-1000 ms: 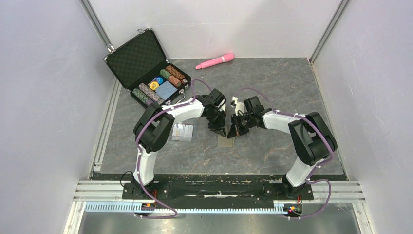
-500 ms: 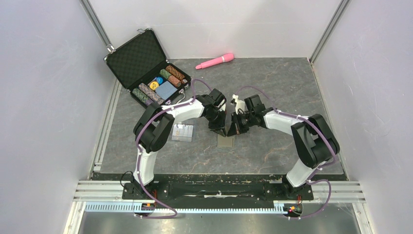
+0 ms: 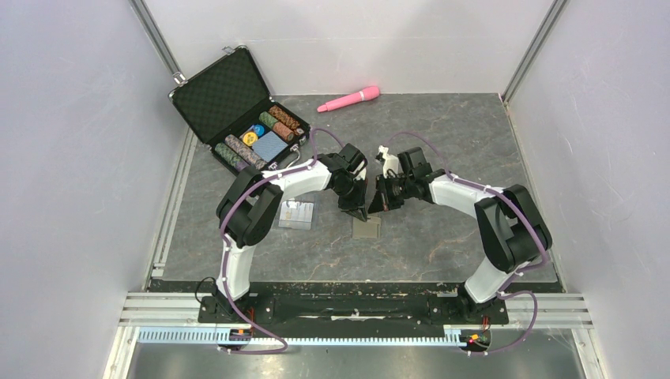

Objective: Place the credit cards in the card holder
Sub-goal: Close the card holder at the center of the board.

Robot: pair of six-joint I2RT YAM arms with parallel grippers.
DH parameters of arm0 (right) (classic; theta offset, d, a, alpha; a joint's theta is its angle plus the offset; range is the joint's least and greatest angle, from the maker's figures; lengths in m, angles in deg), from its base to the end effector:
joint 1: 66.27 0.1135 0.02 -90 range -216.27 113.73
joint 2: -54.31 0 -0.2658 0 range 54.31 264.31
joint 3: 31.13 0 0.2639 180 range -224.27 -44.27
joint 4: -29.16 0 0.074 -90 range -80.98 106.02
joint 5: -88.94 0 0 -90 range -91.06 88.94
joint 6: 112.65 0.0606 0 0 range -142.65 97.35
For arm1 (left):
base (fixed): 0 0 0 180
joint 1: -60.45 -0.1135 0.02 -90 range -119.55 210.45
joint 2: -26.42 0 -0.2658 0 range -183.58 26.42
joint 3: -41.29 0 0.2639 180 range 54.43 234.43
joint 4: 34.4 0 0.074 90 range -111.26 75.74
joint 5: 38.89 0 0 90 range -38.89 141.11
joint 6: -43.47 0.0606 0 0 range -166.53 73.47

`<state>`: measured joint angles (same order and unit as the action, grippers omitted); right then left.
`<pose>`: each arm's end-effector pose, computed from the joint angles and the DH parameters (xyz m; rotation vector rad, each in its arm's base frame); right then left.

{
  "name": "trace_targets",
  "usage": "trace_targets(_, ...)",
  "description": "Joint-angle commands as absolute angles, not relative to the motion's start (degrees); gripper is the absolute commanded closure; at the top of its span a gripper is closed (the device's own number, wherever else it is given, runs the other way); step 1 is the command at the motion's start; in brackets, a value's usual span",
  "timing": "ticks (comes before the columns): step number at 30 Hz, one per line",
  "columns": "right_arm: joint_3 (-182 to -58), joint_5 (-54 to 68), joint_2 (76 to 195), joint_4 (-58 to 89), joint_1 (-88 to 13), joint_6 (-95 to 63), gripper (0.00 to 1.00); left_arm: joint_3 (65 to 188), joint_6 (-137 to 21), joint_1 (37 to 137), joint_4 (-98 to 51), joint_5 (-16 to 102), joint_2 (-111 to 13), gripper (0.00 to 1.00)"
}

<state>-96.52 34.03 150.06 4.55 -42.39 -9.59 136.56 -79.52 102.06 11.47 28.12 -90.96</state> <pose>0.3016 0.1716 0.1434 -0.4972 2.5323 1.0268 0.3098 -0.3068 0.1299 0.3398 2.9477 -0.8292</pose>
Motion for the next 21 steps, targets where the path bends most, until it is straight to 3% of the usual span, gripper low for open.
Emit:
trace_targets(1, -95.34, 34.09, 150.81, 5.11, -42.33, -9.94, 1.0, 136.56, -77.87, 102.11, 11.7, 29.44, -88.42, 0.98)
trace_targets(21, -94.62, 28.73, 152.58, 3.06, -40.78, -11.51, 1.0, 138.27, -77.62, 102.38, 11.96, 28.34, -87.4, 0.98)
